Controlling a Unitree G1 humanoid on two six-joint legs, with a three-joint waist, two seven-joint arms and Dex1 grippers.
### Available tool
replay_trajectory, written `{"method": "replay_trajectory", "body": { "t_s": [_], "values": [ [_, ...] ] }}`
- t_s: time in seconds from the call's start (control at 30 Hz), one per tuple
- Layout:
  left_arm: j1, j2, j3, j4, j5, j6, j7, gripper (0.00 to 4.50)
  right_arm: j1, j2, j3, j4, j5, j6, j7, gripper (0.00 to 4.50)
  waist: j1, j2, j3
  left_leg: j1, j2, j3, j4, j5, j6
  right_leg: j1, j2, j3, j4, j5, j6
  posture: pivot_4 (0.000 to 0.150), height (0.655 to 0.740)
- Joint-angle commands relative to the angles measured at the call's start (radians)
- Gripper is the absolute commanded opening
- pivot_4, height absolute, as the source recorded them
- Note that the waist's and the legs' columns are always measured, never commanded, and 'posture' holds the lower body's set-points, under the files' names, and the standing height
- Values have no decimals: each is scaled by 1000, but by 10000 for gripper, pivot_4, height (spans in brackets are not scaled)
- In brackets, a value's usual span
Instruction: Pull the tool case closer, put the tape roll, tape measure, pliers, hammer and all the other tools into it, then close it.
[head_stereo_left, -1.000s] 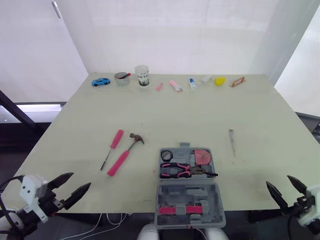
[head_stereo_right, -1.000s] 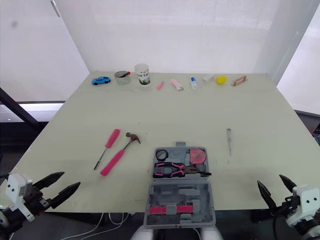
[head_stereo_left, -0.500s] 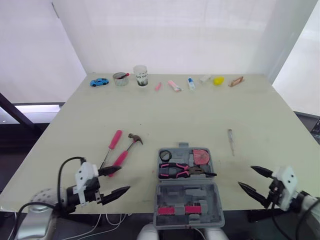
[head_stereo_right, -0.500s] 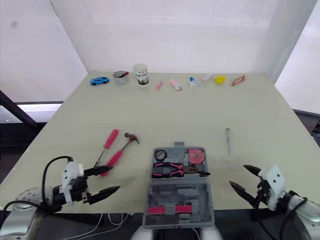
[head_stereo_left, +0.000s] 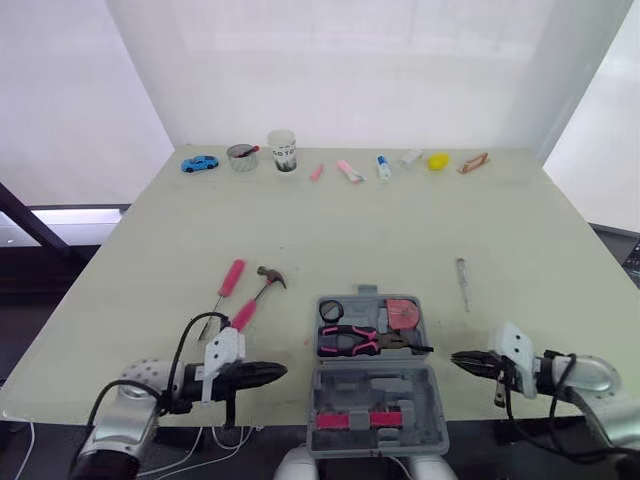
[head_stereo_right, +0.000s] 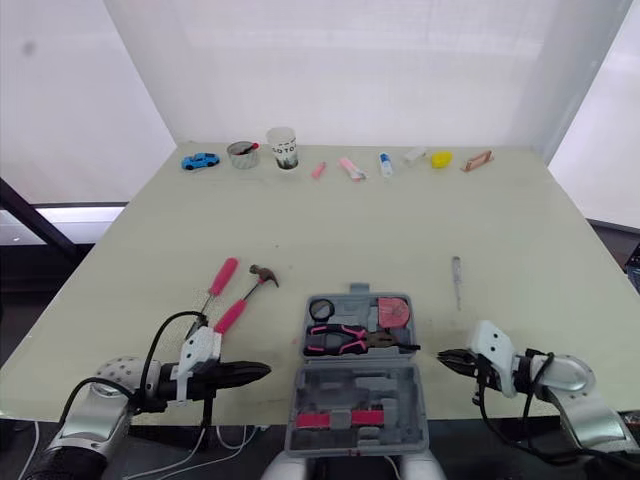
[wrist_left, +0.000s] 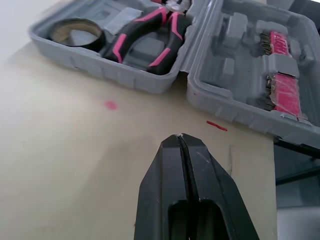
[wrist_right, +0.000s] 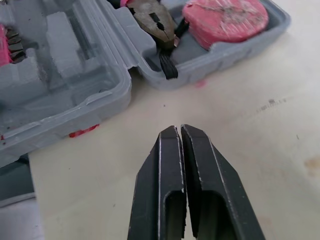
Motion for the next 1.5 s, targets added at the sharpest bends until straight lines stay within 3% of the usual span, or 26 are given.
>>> {"method": "replay_trajectory", "body": {
  "t_s": [0.03,0.4,1.5],
  "values": [
    [-16,-1,-20,-1,3,15,-9,0,-34,8,27,46,-29,-62,18,503,0,0,0,0,0,0,0,0,0,0,0,0,0,0,0,1500,7400],
    [-88,-15,-100,49,44,23,-42,0,-135,61,110,136,-76,-109,54,503,1,0,0,-1,0,0,4,0,0,0,0,0,3,0,0,1500,7400],
    [-259,-153,-160,263,123,-59,-39,0,-136,95,129,144,-101,-108,36,503,-1,0,0,-1,0,-2,9,0,0,2,1,-1,4,0,0,1500,7400]
  ]
}}
